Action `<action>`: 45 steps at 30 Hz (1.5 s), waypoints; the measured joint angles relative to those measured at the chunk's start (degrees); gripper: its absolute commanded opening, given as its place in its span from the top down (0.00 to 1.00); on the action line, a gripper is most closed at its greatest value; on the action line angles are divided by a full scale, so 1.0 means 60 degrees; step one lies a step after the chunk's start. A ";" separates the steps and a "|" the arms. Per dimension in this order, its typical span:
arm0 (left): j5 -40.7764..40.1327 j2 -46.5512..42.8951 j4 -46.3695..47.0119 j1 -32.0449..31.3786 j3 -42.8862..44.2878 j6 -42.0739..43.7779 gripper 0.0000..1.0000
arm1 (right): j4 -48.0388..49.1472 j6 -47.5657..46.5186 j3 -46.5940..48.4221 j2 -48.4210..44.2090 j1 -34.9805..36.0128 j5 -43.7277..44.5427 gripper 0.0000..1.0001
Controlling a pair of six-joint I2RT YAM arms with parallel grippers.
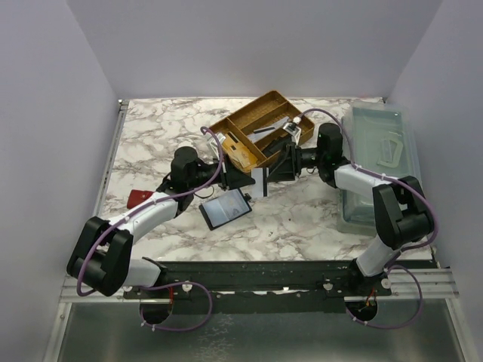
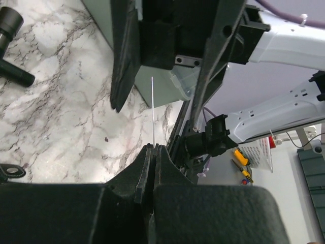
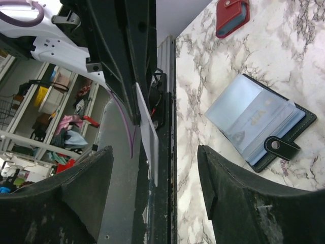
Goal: Take the credit cards out of the card holder
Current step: Place the credit card in the storage box.
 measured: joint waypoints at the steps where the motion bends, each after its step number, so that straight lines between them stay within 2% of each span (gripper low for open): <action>1: 0.0015 0.0000 0.0186 -0.0018 -0.0004 -0.0087 1.00 | -0.0015 0.0007 0.0000 0.0036 0.0040 0.0000 0.33; 4: 0.0080 0.0029 0.0557 -0.0051 -0.0007 -0.0255 1.00 | -0.0029 0.0044 0.0000 0.0138 0.0164 -0.0004 0.50; 6: 0.0124 0.0106 0.0831 -0.0069 -0.0015 -0.0368 1.00 | 0.0022 0.0171 0.0000 0.0204 0.0233 -0.0040 0.70; 7: 0.0138 0.0149 0.0940 -0.0076 -0.0036 -0.0423 1.00 | 0.0109 0.0277 0.0004 0.0237 0.0259 -0.0076 0.86; 8: 0.0142 0.0200 0.1038 -0.0087 -0.0066 -0.0470 1.00 | 0.0229 0.0430 0.0000 0.0270 0.0273 -0.0120 0.96; 9: 0.0142 0.0237 0.1089 -0.0095 -0.0095 -0.0506 0.95 | 0.0379 0.0565 0.0000 0.0295 0.0288 -0.0171 0.99; 10: 0.0138 0.0270 0.1133 -0.0091 -0.0131 -0.0535 0.85 | 0.0539 0.0769 0.0000 0.0310 0.0302 -0.0233 1.00; 12: 0.0095 0.0284 0.1235 -0.0076 -0.0229 -0.0586 0.50 | 0.0922 0.1107 -0.0004 0.0313 0.0313 -0.0368 1.00; 13: 0.0040 0.0273 0.1304 -0.0066 -0.0273 -0.0637 0.36 | 0.1129 0.1275 -0.0015 0.0313 0.0313 -0.0386 1.00; 17: -0.0342 -0.0277 0.1399 0.0630 -0.0878 -0.0994 0.03 | 0.1355 0.1413 -0.0015 0.0219 0.0182 -0.0353 1.00; 21: -0.0954 -0.1628 0.0707 0.2186 -0.1424 -0.1100 0.01 | 0.0124 0.0699 0.0317 0.0058 -0.0313 0.0495 1.00; 25: -0.1541 -0.2991 -0.0739 0.2954 -0.1413 -0.0495 0.01 | -0.2022 -0.0331 0.1756 0.0251 -0.0561 0.2772 1.00; 32: -0.2532 -0.3770 -0.3931 0.3042 -0.1235 0.1381 0.01 | -0.3770 -0.0306 0.4419 0.1796 -0.0448 0.7107 1.00; 37: -0.3118 -0.4375 -0.4696 0.3075 -0.1235 0.2018 0.01 | -0.4204 0.0193 0.5278 0.2783 -0.0248 0.9519 1.00; 45: -0.3625 -0.4969 -0.4987 0.3166 -0.1235 0.2379 0.01 | -0.4546 0.0368 0.6808 0.4350 0.0102 1.1165 1.00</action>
